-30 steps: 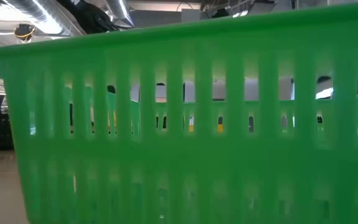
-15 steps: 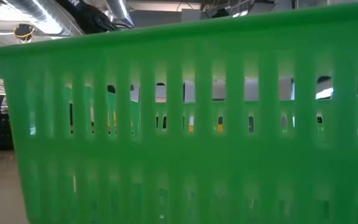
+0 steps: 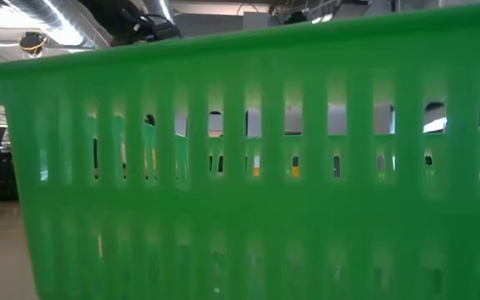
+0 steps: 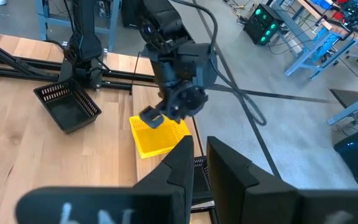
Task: Stack baskets on shelf by color
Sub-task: Put the middle yellow basket on the shelf
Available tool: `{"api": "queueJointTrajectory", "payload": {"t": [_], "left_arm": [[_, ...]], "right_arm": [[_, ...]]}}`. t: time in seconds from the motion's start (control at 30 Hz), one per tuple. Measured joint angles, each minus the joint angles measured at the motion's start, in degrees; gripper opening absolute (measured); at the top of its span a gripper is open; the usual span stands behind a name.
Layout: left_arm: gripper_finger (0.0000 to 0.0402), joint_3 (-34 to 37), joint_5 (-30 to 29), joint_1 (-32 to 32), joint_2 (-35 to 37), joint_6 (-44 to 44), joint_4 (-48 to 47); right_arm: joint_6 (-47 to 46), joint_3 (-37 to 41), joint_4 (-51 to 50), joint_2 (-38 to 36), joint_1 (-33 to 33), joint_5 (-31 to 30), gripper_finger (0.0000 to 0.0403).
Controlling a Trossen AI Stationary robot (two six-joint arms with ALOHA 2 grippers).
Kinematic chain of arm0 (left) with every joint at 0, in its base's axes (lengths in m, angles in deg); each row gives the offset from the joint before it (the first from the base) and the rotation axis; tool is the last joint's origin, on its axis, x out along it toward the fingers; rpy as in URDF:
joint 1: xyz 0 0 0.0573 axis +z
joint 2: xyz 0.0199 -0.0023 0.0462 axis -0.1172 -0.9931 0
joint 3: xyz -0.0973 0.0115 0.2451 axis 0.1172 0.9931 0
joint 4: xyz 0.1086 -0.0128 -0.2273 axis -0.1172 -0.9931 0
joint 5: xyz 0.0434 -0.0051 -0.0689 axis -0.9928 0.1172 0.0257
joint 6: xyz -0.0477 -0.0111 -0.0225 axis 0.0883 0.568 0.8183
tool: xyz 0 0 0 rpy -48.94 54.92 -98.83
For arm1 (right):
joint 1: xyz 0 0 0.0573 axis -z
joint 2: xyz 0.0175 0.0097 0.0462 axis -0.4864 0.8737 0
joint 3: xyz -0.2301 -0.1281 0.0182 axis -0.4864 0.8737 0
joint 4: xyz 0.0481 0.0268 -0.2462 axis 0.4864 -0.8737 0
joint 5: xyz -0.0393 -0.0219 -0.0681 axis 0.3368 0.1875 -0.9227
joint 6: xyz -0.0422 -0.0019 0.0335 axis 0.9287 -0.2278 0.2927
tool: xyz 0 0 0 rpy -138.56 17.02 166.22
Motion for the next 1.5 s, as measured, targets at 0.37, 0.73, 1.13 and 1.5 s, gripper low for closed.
{"api": "queueJointTrajectory", "payload": {"t": [0.37, 0.73, 1.13, 1.5], "left_arm": [[0.0070, 1.5, 0.9, 0.8, -6.6, -2.9, 0.8], [0.0070, 1.5, -1.7, 3.0, -9.6, -6.4, 8.6], [0.0070, 1.5, -2.2, 5.0, -9.6, -8.2, 15.3], [0.0070, 1.5, -4.0, 4.1, -7.5, -5.4, 17.1]], "right_arm": [[-0.1, 0.0, 0.0, 0.0, 0.0, 0.0, 0.0048], [-0.2, 0.0, 0.0, 0.0, 0.0, 0.0, 0.0048], [-0.2, 0.0, 0.0, 0.0, 0.0, 0.0, 0.0048], [-0.2, 0.0, 0.0, 0.0, 0.4, 0.0, 0.0048]]}}
